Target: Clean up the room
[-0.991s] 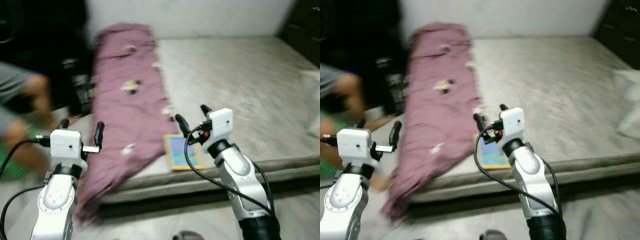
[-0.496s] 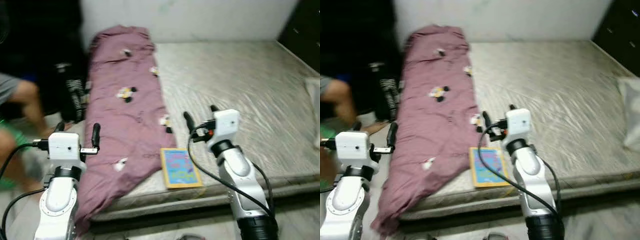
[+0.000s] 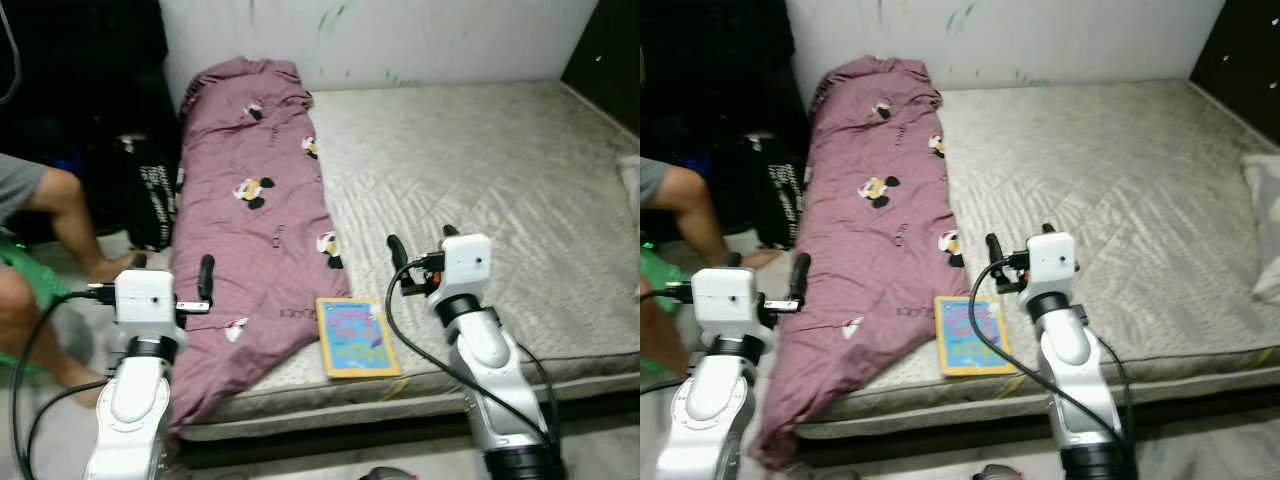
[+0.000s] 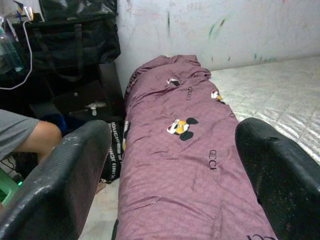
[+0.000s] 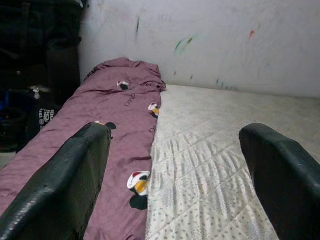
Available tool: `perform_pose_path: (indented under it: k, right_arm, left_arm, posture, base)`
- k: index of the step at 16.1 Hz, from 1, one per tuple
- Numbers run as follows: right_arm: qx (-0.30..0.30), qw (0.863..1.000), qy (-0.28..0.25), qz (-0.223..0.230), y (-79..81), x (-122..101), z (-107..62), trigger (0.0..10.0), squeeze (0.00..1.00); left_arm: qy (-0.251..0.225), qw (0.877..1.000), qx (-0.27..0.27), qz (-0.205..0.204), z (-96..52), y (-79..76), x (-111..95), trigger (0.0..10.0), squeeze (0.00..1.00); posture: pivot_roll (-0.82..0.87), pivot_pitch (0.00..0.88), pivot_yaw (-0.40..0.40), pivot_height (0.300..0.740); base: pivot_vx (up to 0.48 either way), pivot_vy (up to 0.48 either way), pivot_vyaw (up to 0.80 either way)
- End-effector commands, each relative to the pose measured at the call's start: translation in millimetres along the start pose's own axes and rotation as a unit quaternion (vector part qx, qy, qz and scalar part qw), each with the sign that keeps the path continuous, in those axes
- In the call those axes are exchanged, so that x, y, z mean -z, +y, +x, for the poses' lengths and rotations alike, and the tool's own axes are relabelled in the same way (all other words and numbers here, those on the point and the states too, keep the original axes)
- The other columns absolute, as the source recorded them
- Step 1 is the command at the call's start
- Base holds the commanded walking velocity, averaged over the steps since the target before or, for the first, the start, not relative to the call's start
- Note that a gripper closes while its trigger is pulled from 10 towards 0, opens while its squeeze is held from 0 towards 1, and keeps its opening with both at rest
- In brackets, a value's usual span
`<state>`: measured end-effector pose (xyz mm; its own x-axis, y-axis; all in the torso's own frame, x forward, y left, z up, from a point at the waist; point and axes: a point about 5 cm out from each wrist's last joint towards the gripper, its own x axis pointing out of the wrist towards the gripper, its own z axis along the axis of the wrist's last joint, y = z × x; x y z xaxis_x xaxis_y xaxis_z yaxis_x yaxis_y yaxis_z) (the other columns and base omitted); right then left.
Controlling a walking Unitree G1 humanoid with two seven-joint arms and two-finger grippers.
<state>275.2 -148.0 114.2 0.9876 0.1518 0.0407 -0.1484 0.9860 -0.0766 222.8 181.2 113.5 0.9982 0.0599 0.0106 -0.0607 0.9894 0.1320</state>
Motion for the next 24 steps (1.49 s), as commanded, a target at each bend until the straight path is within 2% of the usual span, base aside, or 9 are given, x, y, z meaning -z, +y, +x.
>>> perform_pose_path:
  k: [1,9,17,24]
  right_arm:
    - [-0.003,1.000,-0.011,-0.005,1.3,-4.8,3.5,10.0,0.00]
    - [0.007,1.000,-0.013,0.014,2.4,-5.8,6.6,10.0,0.00]
    - [0.016,1.000,-0.015,0.020,-0.2,-6.6,6.6,10.0,0.00]
    - [0.009,1.000,-0.015,0.021,0.3,-6.6,8.9,10.0,0.00]
  left_arm:
    - [0.005,1.000,0.003,0.006,3.0,-1.4,0.2,10.0,0.00]
    - [0.002,1.000,0.007,0.012,4.4,-3.0,-2.0,10.0,0.00]
    - [0.000,1.000,0.017,0.004,5.1,-4.8,-2.4,10.0,0.00]
    - [-0.003,1.000,0.015,0.004,5.8,-4.3,-2.7,10.0,0.00]
  posture:
    - [-0.05,0.000,0.010,0.740]
    - [-0.04,0.000,0.011,0.740]
    - [-0.04,0.000,0.005,0.740]
    - [-0.04,0.000,-0.001,0.740]
  base:
    - [0.000,0.000,0.00]
    - [0.000,0.000,0.72]
    - [0.000,0.000,0.00]
    - [0.000,-0.332,0.00]
